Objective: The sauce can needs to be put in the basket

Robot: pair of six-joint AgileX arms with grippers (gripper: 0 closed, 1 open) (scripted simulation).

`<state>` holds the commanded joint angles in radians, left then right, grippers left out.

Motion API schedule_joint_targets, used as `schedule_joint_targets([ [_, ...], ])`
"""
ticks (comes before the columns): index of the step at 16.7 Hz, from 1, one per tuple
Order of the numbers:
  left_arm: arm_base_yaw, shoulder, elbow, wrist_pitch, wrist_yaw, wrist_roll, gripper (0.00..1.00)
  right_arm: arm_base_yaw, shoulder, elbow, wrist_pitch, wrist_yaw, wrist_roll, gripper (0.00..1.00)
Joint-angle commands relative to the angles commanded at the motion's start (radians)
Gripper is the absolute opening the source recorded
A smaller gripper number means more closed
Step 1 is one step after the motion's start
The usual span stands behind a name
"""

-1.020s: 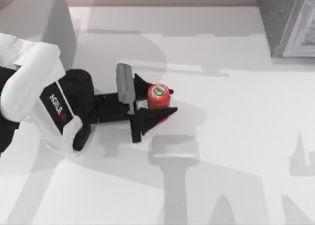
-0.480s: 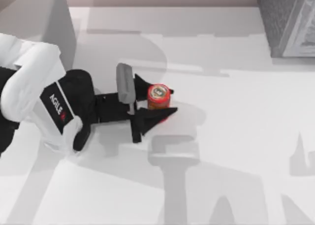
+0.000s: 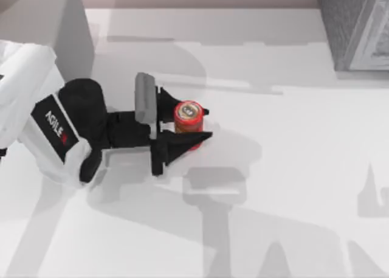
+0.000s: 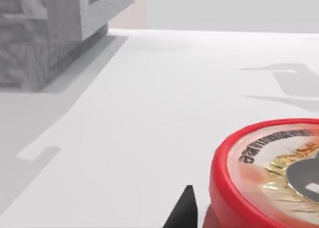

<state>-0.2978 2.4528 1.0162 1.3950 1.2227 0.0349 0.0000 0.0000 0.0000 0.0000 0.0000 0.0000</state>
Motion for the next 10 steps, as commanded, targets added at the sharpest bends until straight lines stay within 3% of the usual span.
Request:
schedule_joint_targets([
  [5,0.099,-0.291,-0.212,-0.117,0.193,-0.022,0.00,0.000,0.000,0.000,0.000,0.000,0.000,1.00],
  [10,0.281,-0.667,-0.435,-0.265,0.403,-0.049,0.00,0.000,0.000,0.000,0.000,0.000,0.000,1.00],
])
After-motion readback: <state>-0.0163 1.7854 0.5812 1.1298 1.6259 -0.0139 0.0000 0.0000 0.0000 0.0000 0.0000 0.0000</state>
